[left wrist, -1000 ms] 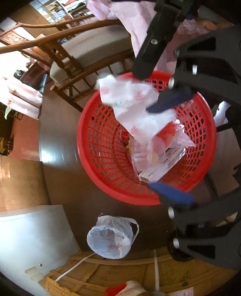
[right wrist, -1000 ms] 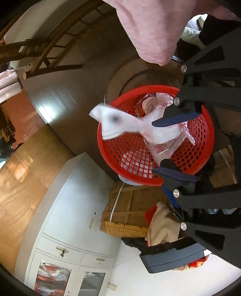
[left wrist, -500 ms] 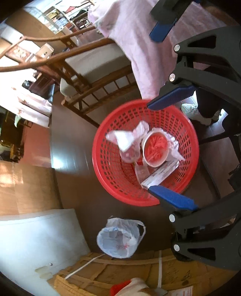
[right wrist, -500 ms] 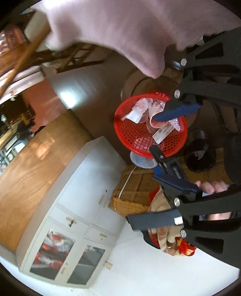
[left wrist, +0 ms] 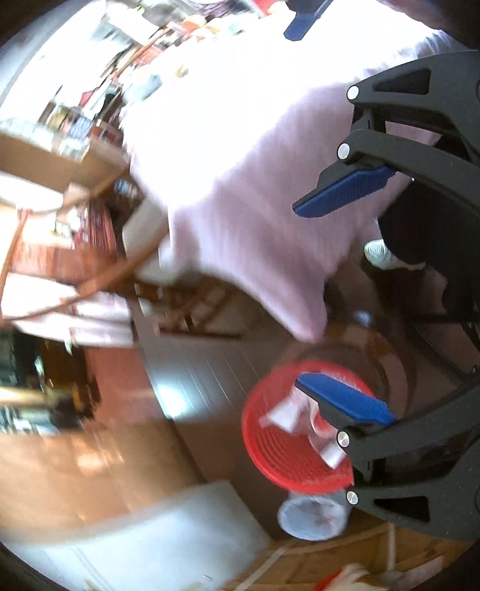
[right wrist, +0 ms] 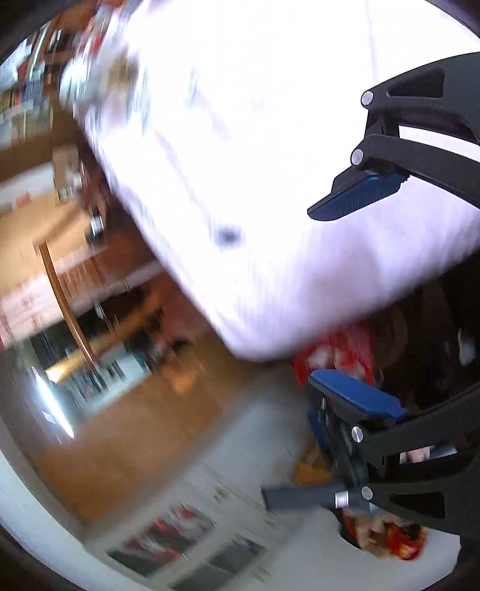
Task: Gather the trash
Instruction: 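Swing both empty tools back toward the table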
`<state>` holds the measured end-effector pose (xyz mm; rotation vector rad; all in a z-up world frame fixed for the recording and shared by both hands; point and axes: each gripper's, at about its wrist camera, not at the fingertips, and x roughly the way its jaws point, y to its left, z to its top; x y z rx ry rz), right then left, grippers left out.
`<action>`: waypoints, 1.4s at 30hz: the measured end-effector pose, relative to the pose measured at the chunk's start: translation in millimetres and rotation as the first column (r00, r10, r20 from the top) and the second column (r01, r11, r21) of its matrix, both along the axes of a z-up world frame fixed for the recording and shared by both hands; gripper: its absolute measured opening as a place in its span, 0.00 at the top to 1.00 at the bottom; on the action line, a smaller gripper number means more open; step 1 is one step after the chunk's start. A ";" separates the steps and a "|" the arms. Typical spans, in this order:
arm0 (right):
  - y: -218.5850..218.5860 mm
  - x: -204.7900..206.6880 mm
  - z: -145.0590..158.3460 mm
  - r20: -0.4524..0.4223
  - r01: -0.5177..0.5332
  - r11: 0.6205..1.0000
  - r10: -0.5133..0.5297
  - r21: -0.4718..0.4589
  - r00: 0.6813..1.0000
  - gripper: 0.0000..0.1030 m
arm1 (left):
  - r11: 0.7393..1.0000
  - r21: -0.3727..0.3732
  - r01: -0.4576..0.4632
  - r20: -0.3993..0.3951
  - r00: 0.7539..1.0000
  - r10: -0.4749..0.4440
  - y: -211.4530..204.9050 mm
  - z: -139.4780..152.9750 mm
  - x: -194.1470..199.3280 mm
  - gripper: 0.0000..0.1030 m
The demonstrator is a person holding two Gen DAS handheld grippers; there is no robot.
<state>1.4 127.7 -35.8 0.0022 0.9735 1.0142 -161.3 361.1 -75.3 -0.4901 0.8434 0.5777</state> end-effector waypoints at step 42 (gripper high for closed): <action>-337.6 185.7 -20.3 0.234 0.802 0.586 -0.769 -0.116 0.595 0.12 | 0.723 0.213 0.658 0.063 0.729 -0.682 -358.6 58.9 372.5 0.14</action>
